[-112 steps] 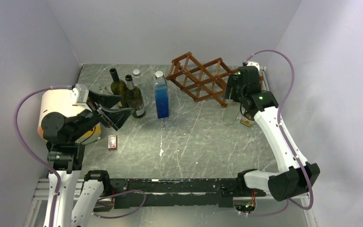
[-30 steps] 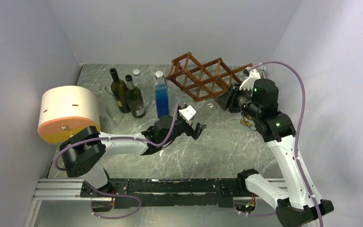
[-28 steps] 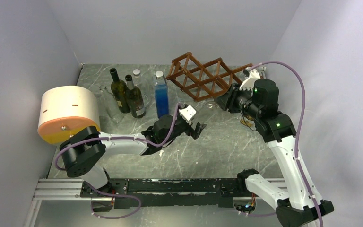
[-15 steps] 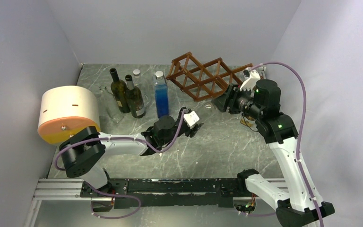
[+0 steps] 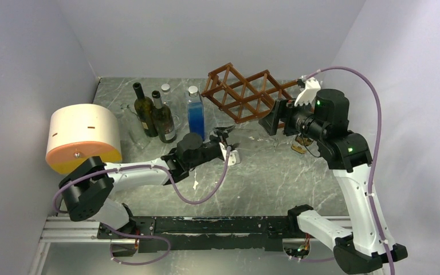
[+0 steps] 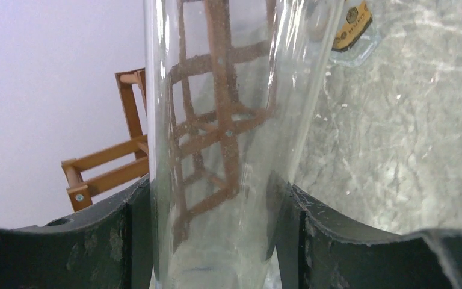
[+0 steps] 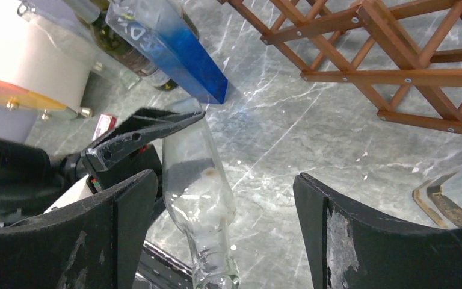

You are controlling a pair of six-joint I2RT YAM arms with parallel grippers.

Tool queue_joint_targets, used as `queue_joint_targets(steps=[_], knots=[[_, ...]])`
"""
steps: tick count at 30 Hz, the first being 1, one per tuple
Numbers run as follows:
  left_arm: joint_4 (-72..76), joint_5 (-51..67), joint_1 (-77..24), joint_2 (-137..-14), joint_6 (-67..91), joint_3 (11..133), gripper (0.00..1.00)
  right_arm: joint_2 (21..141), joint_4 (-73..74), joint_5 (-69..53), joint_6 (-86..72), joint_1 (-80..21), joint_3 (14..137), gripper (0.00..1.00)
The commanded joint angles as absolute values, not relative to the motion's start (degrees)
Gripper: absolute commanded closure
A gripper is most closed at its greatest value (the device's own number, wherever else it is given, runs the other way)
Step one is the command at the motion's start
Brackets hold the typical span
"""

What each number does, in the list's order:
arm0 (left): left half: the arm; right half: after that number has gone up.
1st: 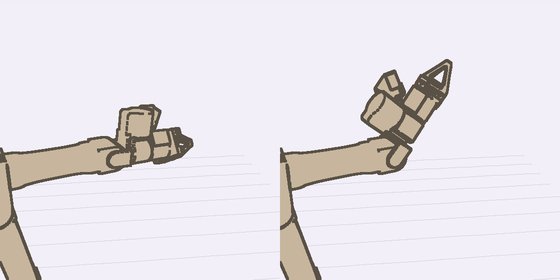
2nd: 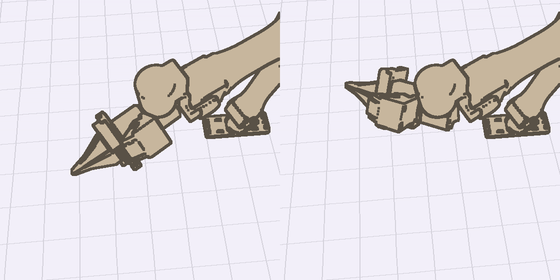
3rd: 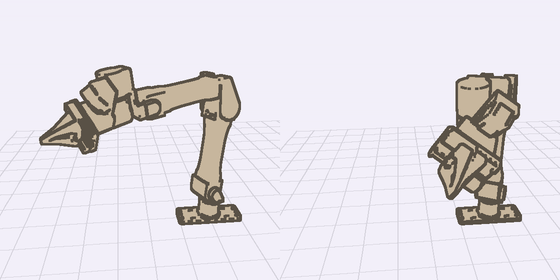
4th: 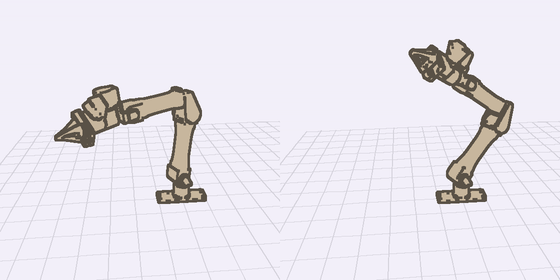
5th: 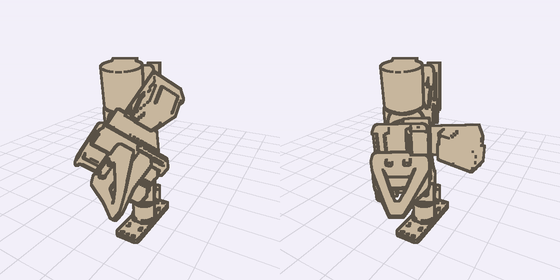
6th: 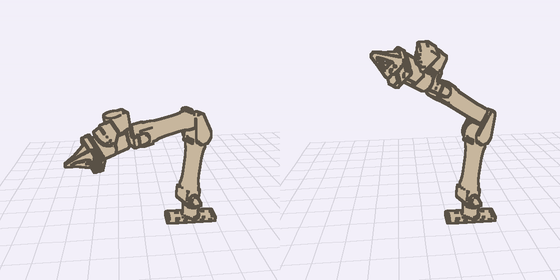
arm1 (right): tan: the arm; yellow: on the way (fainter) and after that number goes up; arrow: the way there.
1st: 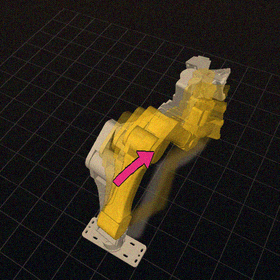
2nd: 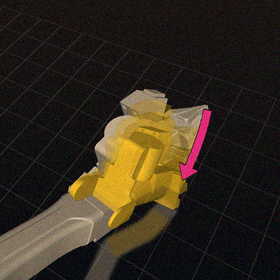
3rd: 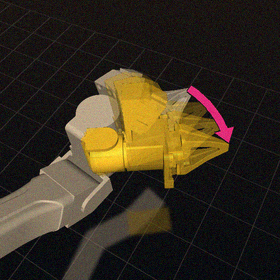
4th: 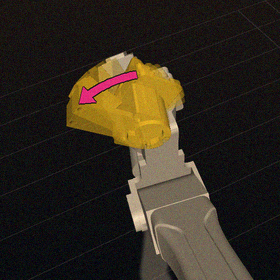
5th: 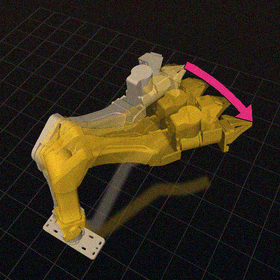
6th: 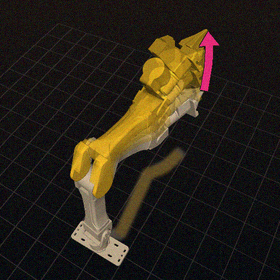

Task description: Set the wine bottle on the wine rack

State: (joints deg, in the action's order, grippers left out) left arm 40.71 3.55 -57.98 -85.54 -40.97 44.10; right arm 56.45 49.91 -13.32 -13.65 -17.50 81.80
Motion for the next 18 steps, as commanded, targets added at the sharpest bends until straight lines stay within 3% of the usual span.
queue_joint_targets(steps=[1, 8, 18], knots=[[35.8, 15.1, -55.4, -83.2, -52.4, 47.9, 0.93, 59.3, 54.4, -17.8, -7.7, -17.8, 83.2, 0.13], [23.2, 23.3, -53.5, -83.7, -55.1, 54.9, 0.93, 60.5, 52.4, -25.0, -6.5, -17.9, 78.0, 0.16], [21.5, 23.7, -53.1, -85.5, -56.2, 56.3, 0.93, 61.1, 51.5, -28.2, -6.9, -19.8, 72.5, 0.19]])
